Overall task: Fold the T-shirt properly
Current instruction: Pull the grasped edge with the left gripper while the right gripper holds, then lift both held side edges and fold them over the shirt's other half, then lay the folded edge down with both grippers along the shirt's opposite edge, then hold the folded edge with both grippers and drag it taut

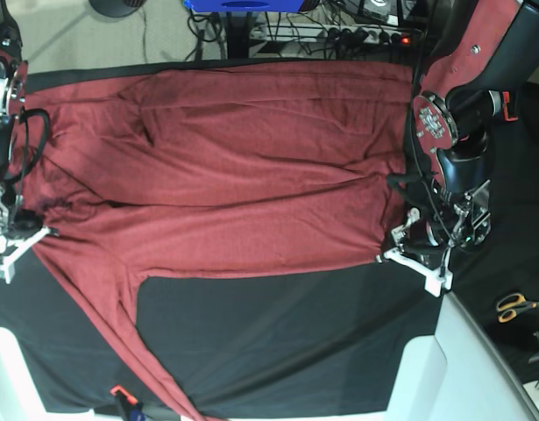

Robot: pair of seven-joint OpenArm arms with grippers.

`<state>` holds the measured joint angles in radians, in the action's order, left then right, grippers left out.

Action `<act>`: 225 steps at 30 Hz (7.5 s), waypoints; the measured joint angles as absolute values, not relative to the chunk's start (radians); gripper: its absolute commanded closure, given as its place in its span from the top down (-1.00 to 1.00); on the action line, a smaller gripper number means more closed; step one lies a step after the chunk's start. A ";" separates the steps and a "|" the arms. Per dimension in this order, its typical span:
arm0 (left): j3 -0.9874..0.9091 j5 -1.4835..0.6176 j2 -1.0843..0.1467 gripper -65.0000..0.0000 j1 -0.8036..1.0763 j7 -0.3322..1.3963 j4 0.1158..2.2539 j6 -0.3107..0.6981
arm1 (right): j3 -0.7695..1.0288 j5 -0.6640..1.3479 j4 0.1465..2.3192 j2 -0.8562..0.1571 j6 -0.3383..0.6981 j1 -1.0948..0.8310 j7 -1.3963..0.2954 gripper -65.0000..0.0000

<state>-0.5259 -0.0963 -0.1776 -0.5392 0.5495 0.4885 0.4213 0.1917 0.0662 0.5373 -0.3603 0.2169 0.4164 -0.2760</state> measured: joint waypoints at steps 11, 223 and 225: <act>-0.405 -0.101 -0.176 -1.00 -0.609 0.538 0.494 0.421 | 0.192 0.066 0.548 -0.360 0.216 0.418 -0.228 -1.00; -0.398 -0.447 -0.142 -1.00 0.186 1.007 1.633 0.426 | 0.502 0.338 0.939 -0.282 0.289 0.110 -0.548 -0.23; -0.398 -0.447 -0.142 -1.00 0.186 1.007 1.633 0.426 | 0.502 0.338 0.939 -0.282 0.289 0.113 -0.546 -0.25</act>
<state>-0.3985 -0.4465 -0.1421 0.1860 1.0065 1.6333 0.4255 0.5018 0.3378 0.9394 -0.2821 0.2893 0.1127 -0.5457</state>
